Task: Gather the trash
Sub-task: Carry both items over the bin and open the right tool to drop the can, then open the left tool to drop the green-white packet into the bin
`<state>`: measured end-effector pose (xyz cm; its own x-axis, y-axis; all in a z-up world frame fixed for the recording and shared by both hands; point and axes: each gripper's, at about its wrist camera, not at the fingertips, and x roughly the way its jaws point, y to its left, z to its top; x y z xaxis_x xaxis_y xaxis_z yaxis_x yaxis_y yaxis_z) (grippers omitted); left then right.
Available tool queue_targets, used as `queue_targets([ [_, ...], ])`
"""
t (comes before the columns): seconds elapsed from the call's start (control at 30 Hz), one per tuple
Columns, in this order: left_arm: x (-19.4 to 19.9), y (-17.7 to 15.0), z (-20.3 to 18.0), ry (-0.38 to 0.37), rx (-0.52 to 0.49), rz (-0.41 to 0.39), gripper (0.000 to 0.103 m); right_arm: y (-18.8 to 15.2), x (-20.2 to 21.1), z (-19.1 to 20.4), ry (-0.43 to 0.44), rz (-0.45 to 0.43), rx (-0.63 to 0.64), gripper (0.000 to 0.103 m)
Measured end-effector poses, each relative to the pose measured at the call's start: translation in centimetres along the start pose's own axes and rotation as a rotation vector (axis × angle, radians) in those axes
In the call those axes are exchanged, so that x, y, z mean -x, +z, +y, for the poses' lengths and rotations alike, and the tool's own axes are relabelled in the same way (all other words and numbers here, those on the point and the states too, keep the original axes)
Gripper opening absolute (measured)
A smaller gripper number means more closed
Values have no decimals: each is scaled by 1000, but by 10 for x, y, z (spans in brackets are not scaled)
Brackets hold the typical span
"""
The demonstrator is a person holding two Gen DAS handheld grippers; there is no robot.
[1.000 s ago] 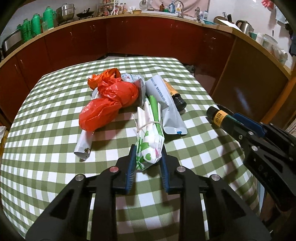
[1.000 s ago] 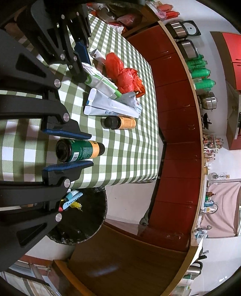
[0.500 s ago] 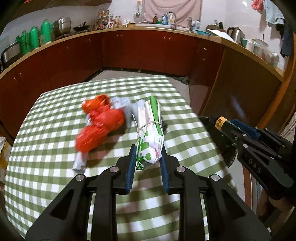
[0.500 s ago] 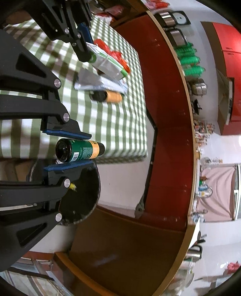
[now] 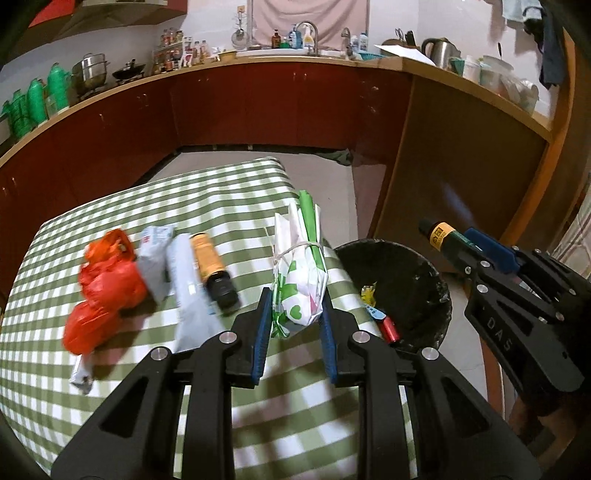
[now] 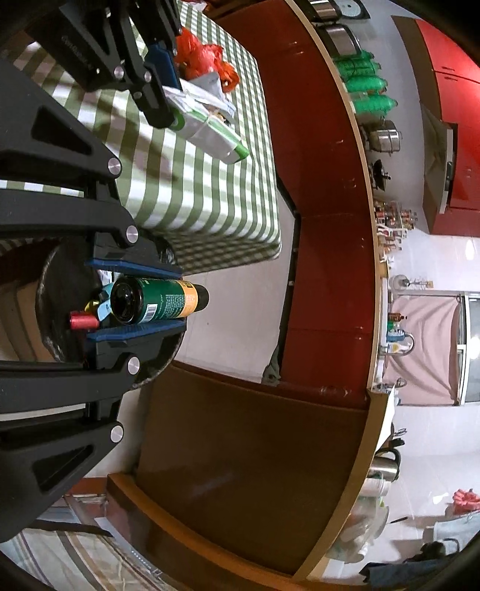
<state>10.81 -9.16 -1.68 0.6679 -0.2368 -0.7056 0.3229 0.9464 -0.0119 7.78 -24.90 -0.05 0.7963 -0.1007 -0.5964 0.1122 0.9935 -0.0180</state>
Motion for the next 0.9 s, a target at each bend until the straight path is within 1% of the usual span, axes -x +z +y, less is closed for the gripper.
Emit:
queue_targets([
  [0.43, -43, 16, -25, 14, -41, 29, 24, -3, -19, -24, -24, 9, -45, 24],
  [0.57, -53, 19, -32, 11, -52, 36, 24, -3, -27, -28, -30, 12, -55, 24],
  [0.73, -67, 26, -43, -1, -78, 49, 25, -3, -34, -38, -38, 4, -96, 25],
  [0.77, -71, 29, -48, -4, -87, 64, 26, -4, -37, -42, -34, 8, -111, 31],
  [0.83, -78, 30, -51, 6, -100, 94, 42, -6, -39, -46, -41, 12, -130, 40],
  [0.87, -80, 30, -52, 13, -98, 96, 53, -7, -39, -47, -43, 12, -134, 40],
  [0.9, -80, 31, -51, 17, -92, 93, 54, -7, -38, -47, -44, 14, -135, 40],
])
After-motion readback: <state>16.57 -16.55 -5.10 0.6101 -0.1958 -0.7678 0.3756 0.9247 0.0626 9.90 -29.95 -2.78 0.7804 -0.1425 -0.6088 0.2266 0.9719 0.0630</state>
